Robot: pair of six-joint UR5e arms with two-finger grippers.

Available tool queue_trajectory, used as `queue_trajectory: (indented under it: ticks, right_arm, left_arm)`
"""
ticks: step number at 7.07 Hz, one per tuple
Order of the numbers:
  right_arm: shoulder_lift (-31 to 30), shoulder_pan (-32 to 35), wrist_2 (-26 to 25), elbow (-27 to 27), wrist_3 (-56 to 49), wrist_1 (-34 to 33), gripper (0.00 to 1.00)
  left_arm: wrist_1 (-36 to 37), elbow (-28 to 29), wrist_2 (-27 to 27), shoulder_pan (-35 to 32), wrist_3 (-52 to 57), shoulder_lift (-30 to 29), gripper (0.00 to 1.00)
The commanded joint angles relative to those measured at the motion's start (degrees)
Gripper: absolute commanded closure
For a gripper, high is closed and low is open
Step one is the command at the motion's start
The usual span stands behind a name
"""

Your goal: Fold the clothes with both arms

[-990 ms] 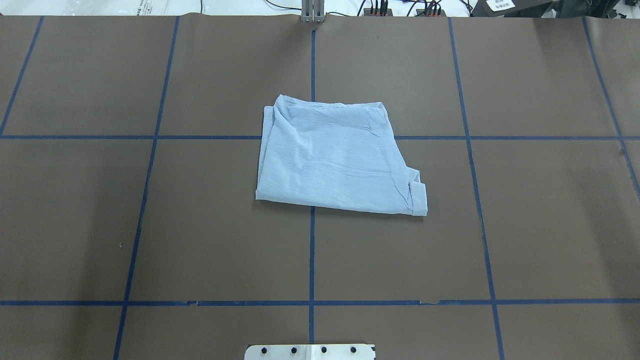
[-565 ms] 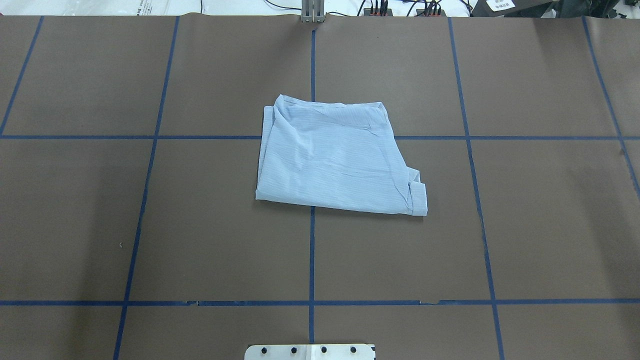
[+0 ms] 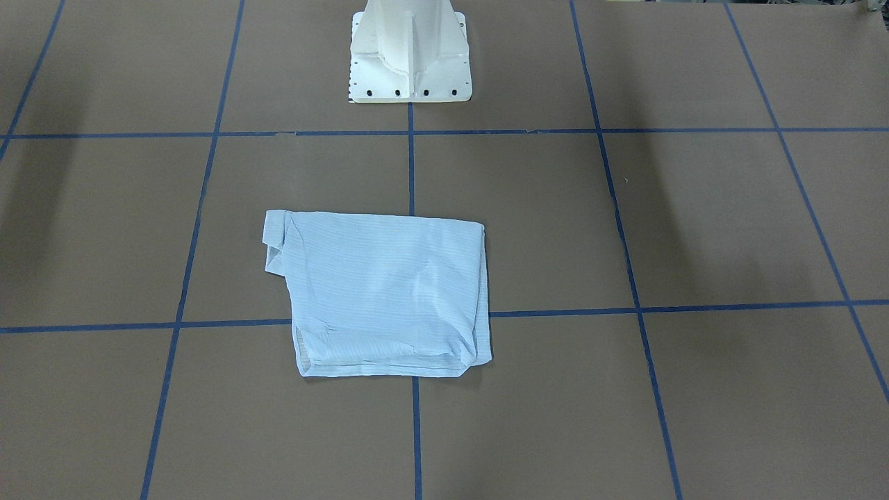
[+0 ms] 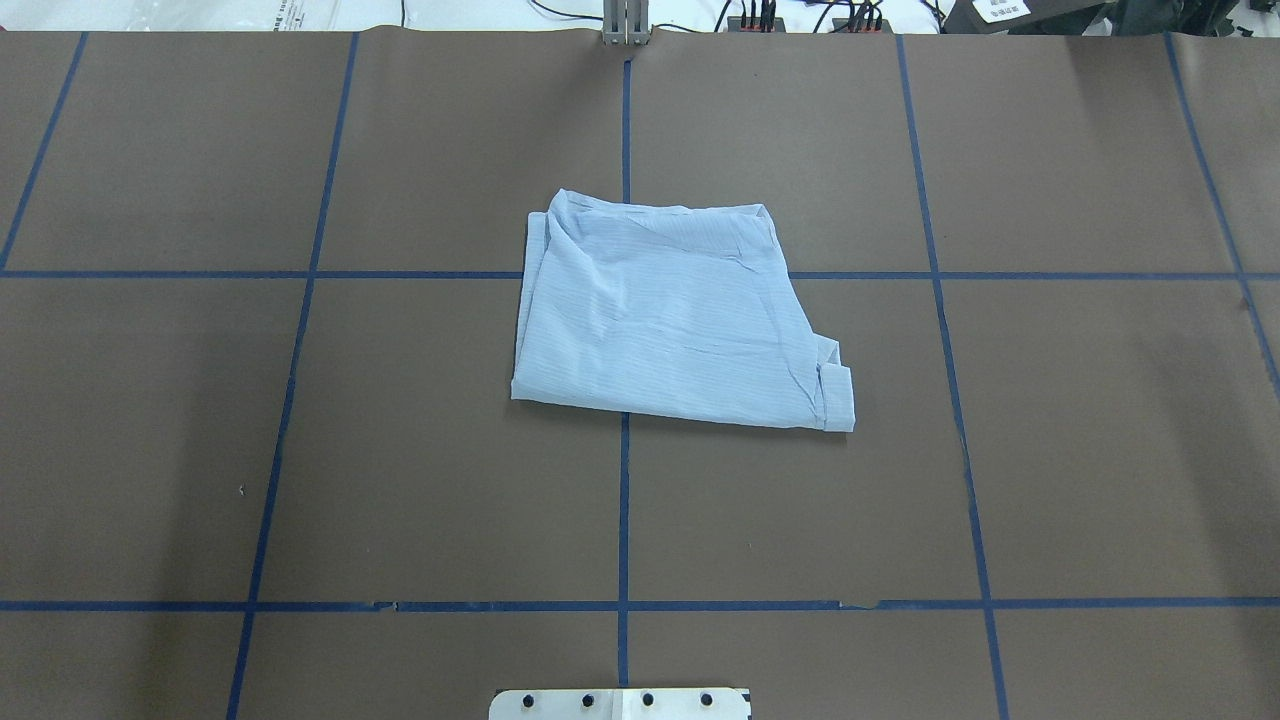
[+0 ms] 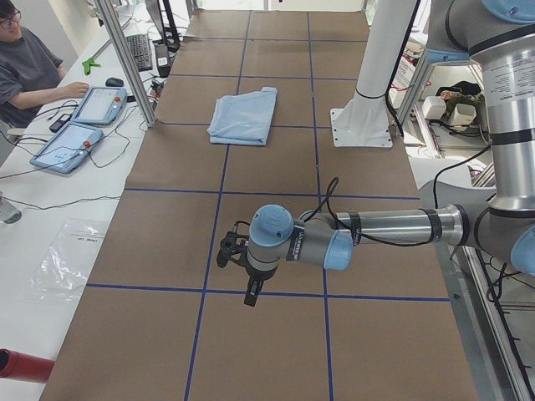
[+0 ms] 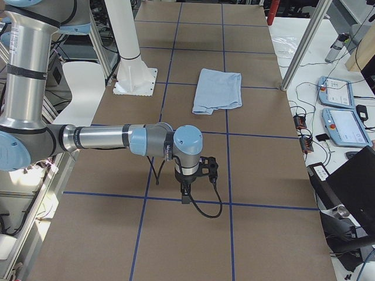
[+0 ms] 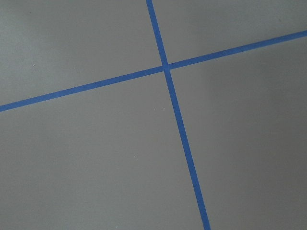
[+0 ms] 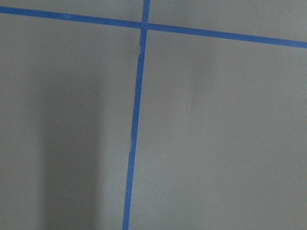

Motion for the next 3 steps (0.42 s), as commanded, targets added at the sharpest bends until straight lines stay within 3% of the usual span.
queue_trajectory:
  ticks: [1,3]
  right_arm:
    - [0.0,0.0,0.0,-0.01,-0.03,0.07,0.0]
    - [0.0,0.0,0.0,-0.19,-0.03,-0.02,0.0]
  left_arm:
    - [0.01,-0.06,0.0,0.05,-0.03,0.0,0.0]
    - [-0.26,-0.42,0.09,0.05,-0.03,-0.26,0.0]
